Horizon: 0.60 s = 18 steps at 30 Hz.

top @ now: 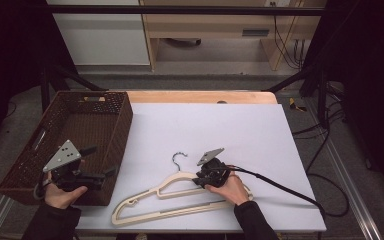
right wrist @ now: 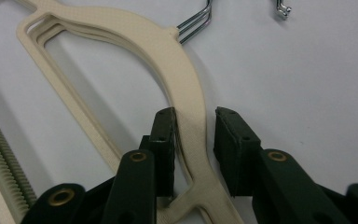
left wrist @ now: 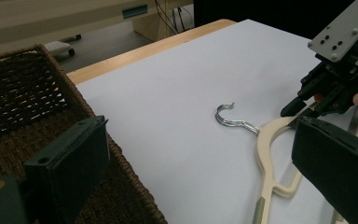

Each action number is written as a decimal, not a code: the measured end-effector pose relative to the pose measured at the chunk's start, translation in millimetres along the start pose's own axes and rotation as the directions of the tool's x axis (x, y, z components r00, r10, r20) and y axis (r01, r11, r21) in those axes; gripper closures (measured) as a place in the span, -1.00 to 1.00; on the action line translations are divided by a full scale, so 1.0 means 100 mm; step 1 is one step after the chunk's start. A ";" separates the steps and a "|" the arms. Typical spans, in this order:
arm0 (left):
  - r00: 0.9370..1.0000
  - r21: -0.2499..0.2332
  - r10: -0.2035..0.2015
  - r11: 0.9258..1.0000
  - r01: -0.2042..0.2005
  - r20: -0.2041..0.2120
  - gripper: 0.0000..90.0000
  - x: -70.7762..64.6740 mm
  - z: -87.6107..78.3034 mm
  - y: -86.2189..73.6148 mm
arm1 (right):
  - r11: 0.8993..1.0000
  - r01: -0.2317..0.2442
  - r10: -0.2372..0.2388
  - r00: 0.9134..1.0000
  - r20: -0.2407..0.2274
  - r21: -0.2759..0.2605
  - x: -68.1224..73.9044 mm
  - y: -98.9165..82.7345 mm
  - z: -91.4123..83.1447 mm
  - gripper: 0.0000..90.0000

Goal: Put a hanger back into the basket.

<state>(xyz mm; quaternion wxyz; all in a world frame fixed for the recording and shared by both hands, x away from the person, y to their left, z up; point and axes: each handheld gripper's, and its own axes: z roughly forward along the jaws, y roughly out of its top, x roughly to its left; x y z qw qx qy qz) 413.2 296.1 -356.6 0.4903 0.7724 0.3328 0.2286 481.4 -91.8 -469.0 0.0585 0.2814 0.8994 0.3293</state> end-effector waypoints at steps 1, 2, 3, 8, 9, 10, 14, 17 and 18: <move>1.000 0.006 0.006 1.000 -0.006 0.003 -0.92 -0.02 0.02 0.01 | 1.000 -0.004 0.004 1.000 -0.006 0.003 0.01 0.00 0.00 0.63; 1.000 0.006 0.006 1.000 -0.006 0.003 -0.92 -0.02 0.02 0.01 | 1.000 -0.004 0.004 1.000 -0.006 0.003 0.01 0.00 0.00 0.63; 1.000 0.014 0.009 1.000 -0.010 0.008 -0.91 -0.06 0.04 0.02 | 1.000 0.006 -0.006 1.000 -0.010 0.003 0.01 0.00 -0.01 0.65; 0.999 0.043 0.027 0.999 -0.028 0.027 -0.90 -0.19 0.13 0.05 | 1.000 -0.003 0.003 1.000 -0.007 0.002 0.01 0.02 -0.05 0.67; 0.999 0.058 0.039 0.997 -0.041 0.038 -0.90 -0.28 0.18 0.07 | 1.000 -0.002 0.003 1.000 0.004 -0.024 0.01 0.03 -0.09 0.73; 0.998 0.065 0.043 0.997 -0.046 0.045 -0.89 -0.32 0.22 0.08 | 0.999 -0.006 0.006 1.000 0.006 -0.034 0.01 0.03 -0.11 0.76; 0.997 0.083 0.051 0.995 -0.056 0.056 -0.86 -0.46 0.33 0.10 | 0.998 0.002 -0.001 1.000 0.016 -0.070 0.01 0.05 -0.19 1.00; 0.994 0.126 0.068 0.989 -0.078 0.082 -0.86 -0.59 0.48 0.07 | 0.998 0.012 -0.010 1.000 0.027 -0.065 0.00 0.05 -0.21 0.84; 0.994 0.134 0.071 0.987 -0.083 0.088 -0.85 -0.60 0.51 0.06 | 0.999 0.014 -0.012 0.999 0.034 -0.052 0.00 0.04 -0.23 0.77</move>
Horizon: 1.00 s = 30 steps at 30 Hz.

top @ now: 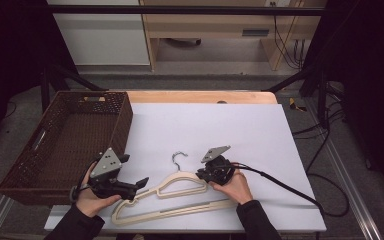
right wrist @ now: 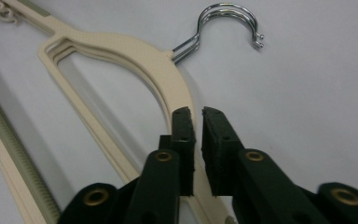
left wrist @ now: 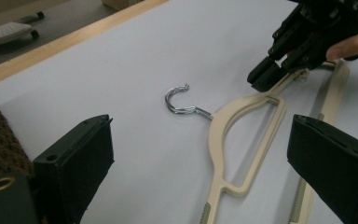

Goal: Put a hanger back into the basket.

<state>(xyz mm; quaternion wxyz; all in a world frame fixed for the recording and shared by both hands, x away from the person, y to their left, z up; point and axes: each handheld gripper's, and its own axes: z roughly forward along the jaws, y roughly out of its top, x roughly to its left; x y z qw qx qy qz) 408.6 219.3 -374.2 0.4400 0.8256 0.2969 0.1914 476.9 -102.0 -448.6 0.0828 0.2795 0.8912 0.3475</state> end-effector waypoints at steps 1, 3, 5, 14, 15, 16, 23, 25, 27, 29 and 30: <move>1.000 0.000 0.000 1.000 0.000 0.000 -0.86 0.00 0.00 0.00 | 1.000 0.000 0.000 1.000 0.000 0.000 0.00 0.00 0.00 0.77; 1.000 0.010 0.002 1.000 -0.002 0.002 -0.86 0.00 0.02 -0.01 | 1.000 -0.010 0.010 1.000 -0.021 0.003 -0.07 -0.05 -0.06 0.62; 1.000 -0.001 -0.005 1.000 0.005 0.004 -0.86 0.01 -0.01 -0.01 | 1.000 -0.008 0.009 1.000 -0.023 0.020 -0.11 -0.10 -0.11 0.51; 1.000 0.006 -0.005 1.000 0.005 0.007 -0.86 0.03 0.01 -0.02 | 0.996 0.012 -0.008 0.999 -0.038 0.087 -0.23 -0.38 -0.18 0.37; 1.000 0.007 -0.004 1.000 0.003 0.006 -0.86 0.02 0.01 -0.02 | 0.996 0.020 -0.015 0.998 -0.053 0.085 -0.24 -0.40 -0.15 0.39; 1.000 0.010 -0.002 1.000 0.002 0.006 -0.86 0.03 0.02 -0.02 | 0.996 0.022 -0.017 0.998 -0.056 0.090 -0.24 -0.41 -0.13 0.39; 1.000 0.019 -0.004 1.000 0.004 0.006 -0.87 0.04 0.04 -0.04 | 0.992 0.081 -0.074 0.994 -0.077 0.093 -0.25 -0.42 -0.16 0.53; 1.000 0.023 -0.002 1.000 0.002 0.006 -0.87 0.04 0.04 -0.04 | 0.992 0.093 -0.085 0.993 -0.086 0.084 -0.26 -0.42 -0.17 0.56; 1.000 0.024 -0.002 1.000 0.002 0.007 -0.87 0.04 0.05 -0.04 | 0.991 0.105 -0.098 0.992 -0.084 0.084 -0.26 -0.42 -0.19 0.61; 1.000 0.026 -0.002 1.000 0.002 0.007 -0.87 0.04 0.06 -0.04 | 0.992 0.108 -0.101 0.991 -0.092 0.072 -0.26 -0.41 -0.21 0.66; 1.000 0.028 -0.001 1.000 0.001 0.009 -0.86 0.04 0.07 -0.05 | 0.990 0.116 -0.106 0.989 -0.106 0.086 -0.28 -0.40 -0.23 0.69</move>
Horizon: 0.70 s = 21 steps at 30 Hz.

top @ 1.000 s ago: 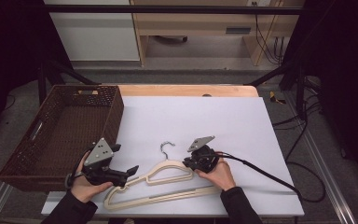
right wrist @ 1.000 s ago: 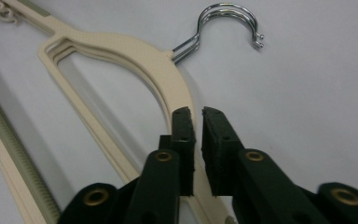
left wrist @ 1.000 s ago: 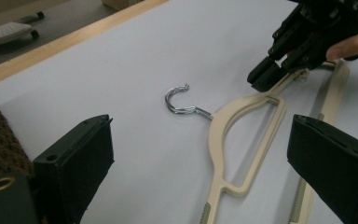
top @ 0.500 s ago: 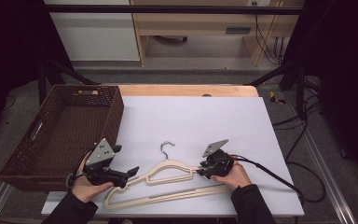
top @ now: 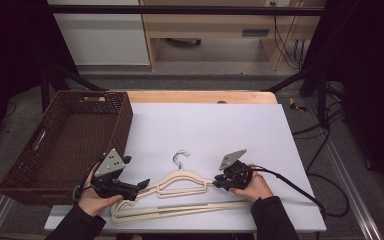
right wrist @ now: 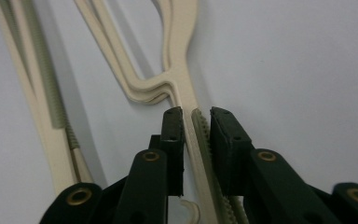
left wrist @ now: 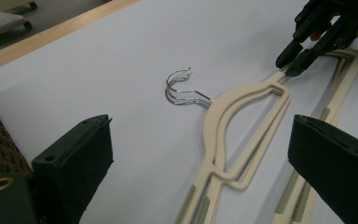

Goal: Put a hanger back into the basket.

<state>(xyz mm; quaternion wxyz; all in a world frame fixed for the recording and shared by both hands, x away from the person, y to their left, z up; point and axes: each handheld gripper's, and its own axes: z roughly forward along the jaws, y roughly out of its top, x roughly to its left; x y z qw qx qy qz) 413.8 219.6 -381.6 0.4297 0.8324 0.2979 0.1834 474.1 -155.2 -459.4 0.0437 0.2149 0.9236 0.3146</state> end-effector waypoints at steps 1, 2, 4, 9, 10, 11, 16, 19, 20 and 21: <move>1.000 0.001 -0.001 1.000 0.001 0.003 -0.86 0.00 0.01 0.00 | 1.000 -0.002 0.002 1.000 -0.019 -0.013 0.00 0.00 0.00 0.72; 1.000 0.009 -0.001 1.000 0.001 0.002 -0.86 0.00 0.03 -0.01 | 1.000 -0.006 0.006 1.000 -0.018 -0.007 0.00 0.00 0.00 0.74; 1.000 0.021 0.003 1.000 -0.003 0.004 -0.87 -0.01 0.05 -0.02 | 1.000 -0.006 0.006 1.000 -0.021 -0.002 0.00 -0.01 0.01 0.74; 1.000 0.029 0.001 1.000 -0.001 0.010 -0.86 -0.02 0.09 -0.03 | 1.000 -0.008 0.008 1.000 -0.026 0.009 0.01 -0.01 0.00 0.73; 1.000 0.029 0.002 1.000 -0.002 0.012 -0.86 -0.02 0.09 -0.03 | 1.000 -0.001 0.002 1.000 -0.019 0.015 0.01 -0.01 0.01 0.71; 1.000 0.031 0.004 1.000 -0.004 0.013 -0.86 -0.02 0.09 -0.03 | 1.000 0.007 -0.006 1.000 -0.025 0.010 0.01 -0.02 0.02 0.71; 1.000 0.037 0.002 0.999 -0.003 0.015 -0.86 -0.03 0.12 -0.04 | 1.000 -0.001 0.001 0.999 -0.036 -0.011 -0.01 -0.03 0.03 0.73; 1.000 0.043 0.003 0.999 -0.004 0.016 -0.86 -0.02 0.14 -0.04 | 1.000 0.008 -0.008 0.999 -0.035 -0.010 -0.01 -0.02 0.01 0.74; 1.000 0.044 0.002 0.999 -0.002 0.016 -0.86 -0.02 0.15 -0.04 | 1.000 0.015 -0.016 0.999 -0.041 -0.015 -0.01 -0.02 0.00 0.74; 1.000 0.046 0.003 0.999 -0.003 0.016 -0.86 -0.02 0.16 -0.03 | 1.000 0.013 -0.013 0.999 -0.039 -0.016 -0.01 -0.02 -0.01 0.75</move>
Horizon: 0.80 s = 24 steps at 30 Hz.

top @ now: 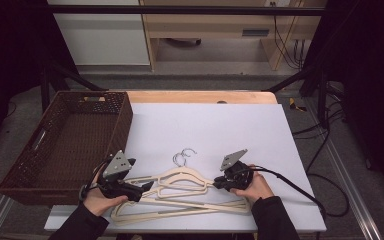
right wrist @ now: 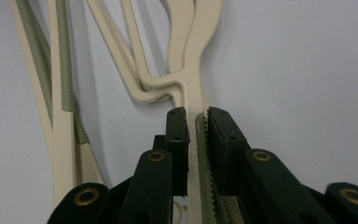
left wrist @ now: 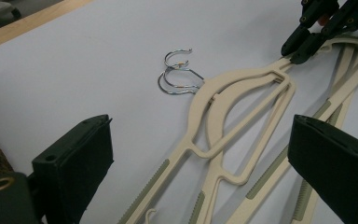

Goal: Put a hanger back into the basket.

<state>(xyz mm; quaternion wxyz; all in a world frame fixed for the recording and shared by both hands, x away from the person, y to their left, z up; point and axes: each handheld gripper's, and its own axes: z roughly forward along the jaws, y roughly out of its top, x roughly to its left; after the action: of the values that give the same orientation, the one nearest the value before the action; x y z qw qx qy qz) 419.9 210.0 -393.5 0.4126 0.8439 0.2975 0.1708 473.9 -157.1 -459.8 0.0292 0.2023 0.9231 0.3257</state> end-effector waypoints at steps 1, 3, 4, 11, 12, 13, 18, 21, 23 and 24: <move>1.000 0.002 0.000 1.000 0.000 0.001 -0.86 0.00 0.02 0.01 | 1.000 -0.002 0.002 1.000 -0.005 0.002 0.00 0.00 -0.02 0.75; 1.000 0.013 0.003 1.000 -0.003 0.000 -0.85 0.00 0.07 0.04 | 1.000 -0.006 0.006 1.000 0.004 -0.002 0.01 0.01 -0.03 0.76; 1.000 0.026 0.007 1.000 -0.007 0.000 -0.85 0.00 0.12 0.06 | 1.000 -0.012 0.012 1.000 0.002 0.004 0.03 0.02 -0.04 0.77; 1.000 0.131 0.002 0.991 -0.005 0.021 -0.80 0.02 0.56 0.17 | 1.000 0.004 -0.004 0.999 0.036 -0.002 0.05 0.04 -0.09 0.77; 1.000 0.139 0.004 0.990 -0.007 0.021 -0.76 0.02 0.60 0.18 | 1.000 0.004 -0.003 0.999 0.033 -0.001 0.05 0.04 -0.09 0.77; 1.000 0.149 0.005 0.989 -0.008 0.020 -0.74 0.02 0.66 0.19 | 1.000 0.009 -0.009 0.999 0.031 -0.009 0.05 0.04 -0.09 0.77; 1.000 0.205 -0.004 0.979 -0.002 0.031 -0.60 0.07 0.93 0.20 | 1.000 0.016 -0.016 0.999 0.041 -0.002 0.07 0.06 -0.12 0.77; 0.999 0.242 0.001 0.970 -0.010 0.039 -0.49 0.10 1.07 0.18 | 1.000 0.014 -0.014 0.999 0.046 -0.002 0.08 0.07 -0.13 0.77; 0.999 0.260 0.003 0.965 -0.012 0.037 -0.38 0.13 1.14 0.16 | 1.000 0.016 -0.016 0.999 0.044 0.007 0.08 0.07 -0.12 0.77; 0.999 0.273 0.003 0.962 -0.014 0.041 -0.32 0.14 1.17 0.15 | 1.000 0.020 -0.021 0.999 0.038 0.013 0.08 0.06 -0.12 0.77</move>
<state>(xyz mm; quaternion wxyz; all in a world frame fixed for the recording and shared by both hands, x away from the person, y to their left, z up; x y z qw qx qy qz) 498.6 141.7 -451.0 0.2974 0.8973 0.3062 0.1128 467.0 -156.5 -446.2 0.0489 0.1992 0.9264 0.3156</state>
